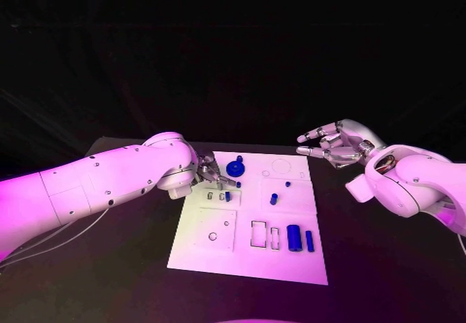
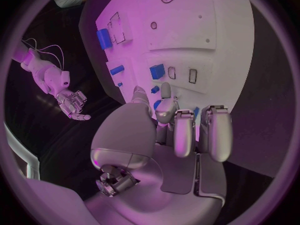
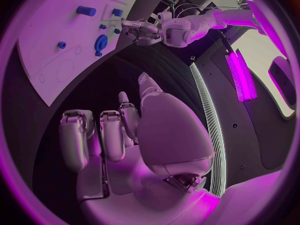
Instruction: Assemble the parts on the task board
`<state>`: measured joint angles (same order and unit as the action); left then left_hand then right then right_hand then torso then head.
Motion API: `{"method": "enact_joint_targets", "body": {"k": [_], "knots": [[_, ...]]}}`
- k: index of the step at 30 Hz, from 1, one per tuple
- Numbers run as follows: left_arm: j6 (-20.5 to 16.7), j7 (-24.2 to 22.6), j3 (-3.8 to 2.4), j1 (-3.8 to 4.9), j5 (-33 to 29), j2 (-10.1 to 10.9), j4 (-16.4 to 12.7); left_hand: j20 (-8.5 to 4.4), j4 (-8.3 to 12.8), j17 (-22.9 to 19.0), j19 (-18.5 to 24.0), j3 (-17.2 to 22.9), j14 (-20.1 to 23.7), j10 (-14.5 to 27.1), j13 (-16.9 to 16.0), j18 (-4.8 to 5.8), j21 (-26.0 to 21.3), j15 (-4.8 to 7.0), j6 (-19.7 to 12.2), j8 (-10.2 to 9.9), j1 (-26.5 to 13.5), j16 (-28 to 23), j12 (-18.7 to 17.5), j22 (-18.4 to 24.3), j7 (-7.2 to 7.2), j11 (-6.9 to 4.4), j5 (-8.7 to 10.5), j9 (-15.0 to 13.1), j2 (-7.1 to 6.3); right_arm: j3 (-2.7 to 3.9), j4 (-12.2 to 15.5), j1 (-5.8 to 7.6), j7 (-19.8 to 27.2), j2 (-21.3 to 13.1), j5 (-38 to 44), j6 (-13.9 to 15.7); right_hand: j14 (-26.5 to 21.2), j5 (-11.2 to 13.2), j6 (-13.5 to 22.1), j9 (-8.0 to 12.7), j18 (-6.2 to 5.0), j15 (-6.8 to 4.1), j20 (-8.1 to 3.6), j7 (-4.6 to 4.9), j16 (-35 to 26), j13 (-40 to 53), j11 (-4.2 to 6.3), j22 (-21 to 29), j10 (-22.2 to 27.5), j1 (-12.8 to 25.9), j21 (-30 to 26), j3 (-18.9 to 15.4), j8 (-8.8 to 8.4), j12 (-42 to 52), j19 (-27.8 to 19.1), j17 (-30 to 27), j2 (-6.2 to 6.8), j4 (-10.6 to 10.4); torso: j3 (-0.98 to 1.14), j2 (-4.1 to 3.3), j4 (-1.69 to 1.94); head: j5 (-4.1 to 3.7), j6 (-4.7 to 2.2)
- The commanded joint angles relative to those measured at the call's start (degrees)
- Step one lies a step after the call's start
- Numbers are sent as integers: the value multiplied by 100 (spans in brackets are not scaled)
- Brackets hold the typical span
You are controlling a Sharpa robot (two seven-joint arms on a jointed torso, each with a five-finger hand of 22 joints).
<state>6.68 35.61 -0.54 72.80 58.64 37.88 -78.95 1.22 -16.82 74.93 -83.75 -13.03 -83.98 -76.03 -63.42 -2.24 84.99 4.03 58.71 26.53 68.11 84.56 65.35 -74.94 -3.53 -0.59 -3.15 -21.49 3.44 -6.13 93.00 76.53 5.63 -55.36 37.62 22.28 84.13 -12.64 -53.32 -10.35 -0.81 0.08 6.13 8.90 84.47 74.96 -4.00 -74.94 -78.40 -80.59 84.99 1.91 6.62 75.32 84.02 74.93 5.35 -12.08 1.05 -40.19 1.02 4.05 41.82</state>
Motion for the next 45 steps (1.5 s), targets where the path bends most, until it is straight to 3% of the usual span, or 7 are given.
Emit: {"method": "enact_joint_targets", "body": {"k": [1,6,21,45], "knots": [[311,87,1,19,102,-49,26,-21,14,650,-299,-34,-359,55,24,37,30,30,-46,21,-48,-11,-45,-521,12,-13,17,-7,0,-4,-14,0,-50,19,114,-88,347,-32,-3,7,-68,-38,-35,6,-31,182,-6,-1100,44,40,-39,-12,-25,-42,275,637,-36,23,7,-10,-3,15,39],[409,100,11,25,137,-104,90,-17,32,650,-303,-26,-359,93,65,42,47,28,-72,47,0,-14,-95,-552,11,-11,15,-30,18,-7,-17,-2,-54,19,116,-91,347,-47,-1,8,-69,-39,-36,7,-34,180,-6,-1095,45,45,-46,-15,-27,-44,272,635,-42,26,-3,-3,-9,4,69],[606,122,38,25,153,-232,219,-9,47,654,-304,1,-359,129,93,48,71,23,-121,105,117,-19,-140,-593,7,-7,14,-80,37,-9,9,-2,-54,-10,100,-85,346,-73,2,9,-71,-39,-37,7,-42,174,-6,-1088,48,53,-55,-21,-31,-51,269,627,-50,31,3,-5,-12,1,124],[775,119,58,23,31,-285,242,1,71,660,-296,126,-360,191,178,51,93,19,-192,190,335,-27,-250,-628,3,-4,13,-152,83,-13,-15,-8,-79,41,76,-141,332,-104,3,10,-83,-40,-38,7,-84,155,-5,-1055,62,60,-101,-22,-34,-71,245,571,-73,37,9,-3,-9,9,153]]}}
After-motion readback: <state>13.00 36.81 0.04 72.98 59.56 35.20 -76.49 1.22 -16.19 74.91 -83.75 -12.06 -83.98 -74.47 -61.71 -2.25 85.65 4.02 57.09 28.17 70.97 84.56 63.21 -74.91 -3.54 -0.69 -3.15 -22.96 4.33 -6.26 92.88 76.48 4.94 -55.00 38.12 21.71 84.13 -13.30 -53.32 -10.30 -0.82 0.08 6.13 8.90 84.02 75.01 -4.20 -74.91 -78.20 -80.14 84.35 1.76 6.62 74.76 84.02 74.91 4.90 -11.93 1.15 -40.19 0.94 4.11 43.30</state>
